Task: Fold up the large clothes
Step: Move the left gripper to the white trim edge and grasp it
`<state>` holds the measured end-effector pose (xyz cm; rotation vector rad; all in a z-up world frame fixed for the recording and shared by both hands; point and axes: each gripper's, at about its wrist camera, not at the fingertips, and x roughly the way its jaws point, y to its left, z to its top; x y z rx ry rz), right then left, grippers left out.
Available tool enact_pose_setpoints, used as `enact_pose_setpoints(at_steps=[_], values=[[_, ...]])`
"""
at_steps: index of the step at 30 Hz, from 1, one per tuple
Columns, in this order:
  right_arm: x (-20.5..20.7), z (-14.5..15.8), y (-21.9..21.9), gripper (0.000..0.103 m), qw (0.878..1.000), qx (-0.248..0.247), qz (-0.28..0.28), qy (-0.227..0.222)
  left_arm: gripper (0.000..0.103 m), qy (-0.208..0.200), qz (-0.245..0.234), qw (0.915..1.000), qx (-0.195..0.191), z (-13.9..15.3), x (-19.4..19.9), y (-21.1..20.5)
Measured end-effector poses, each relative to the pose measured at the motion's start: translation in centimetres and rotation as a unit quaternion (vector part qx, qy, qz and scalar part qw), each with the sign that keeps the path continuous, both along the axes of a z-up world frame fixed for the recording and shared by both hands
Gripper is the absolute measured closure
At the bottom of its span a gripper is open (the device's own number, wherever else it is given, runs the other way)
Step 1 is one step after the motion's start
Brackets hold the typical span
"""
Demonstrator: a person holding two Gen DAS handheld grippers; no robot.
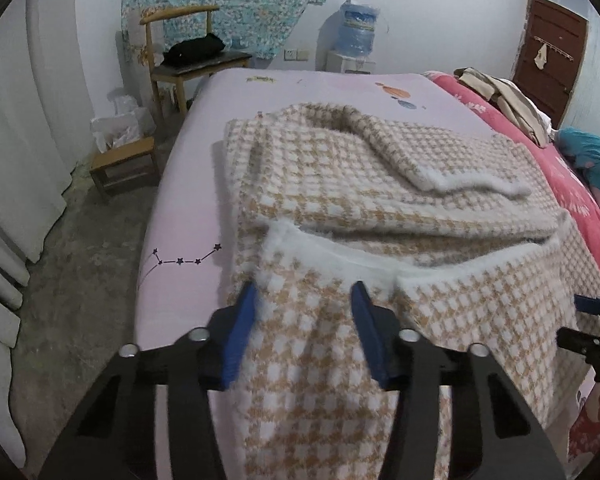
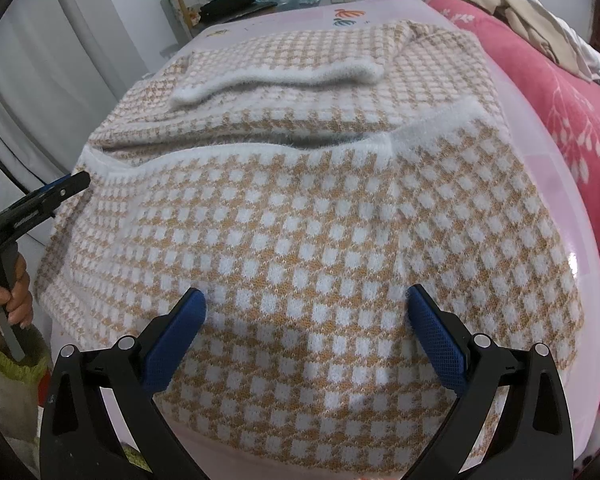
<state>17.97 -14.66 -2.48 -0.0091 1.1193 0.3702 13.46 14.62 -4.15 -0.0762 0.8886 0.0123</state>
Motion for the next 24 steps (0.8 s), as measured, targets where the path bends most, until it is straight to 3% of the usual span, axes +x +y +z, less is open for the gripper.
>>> enact_pose_setpoints(at_steps=[10,15,24], values=[[0.0,0.0,0.1,0.008,1.000,0.000,-0.001,0.000,0.064,0.011,-0.004,0.9998,-0.013,-0.4,1.0,1.1],[-0.2,0.0,-0.2,0.008,1.000,-0.001,-0.001,-0.001,0.067,0.002,-0.031,0.9977,-0.060,0.5,0.1,1.3],[-0.1,0.1,-0.1,0.008,1.000,-0.002,0.000,-0.001,0.067,0.054,-0.022,0.9943,-0.089,-1.0,1.5,2.5]])
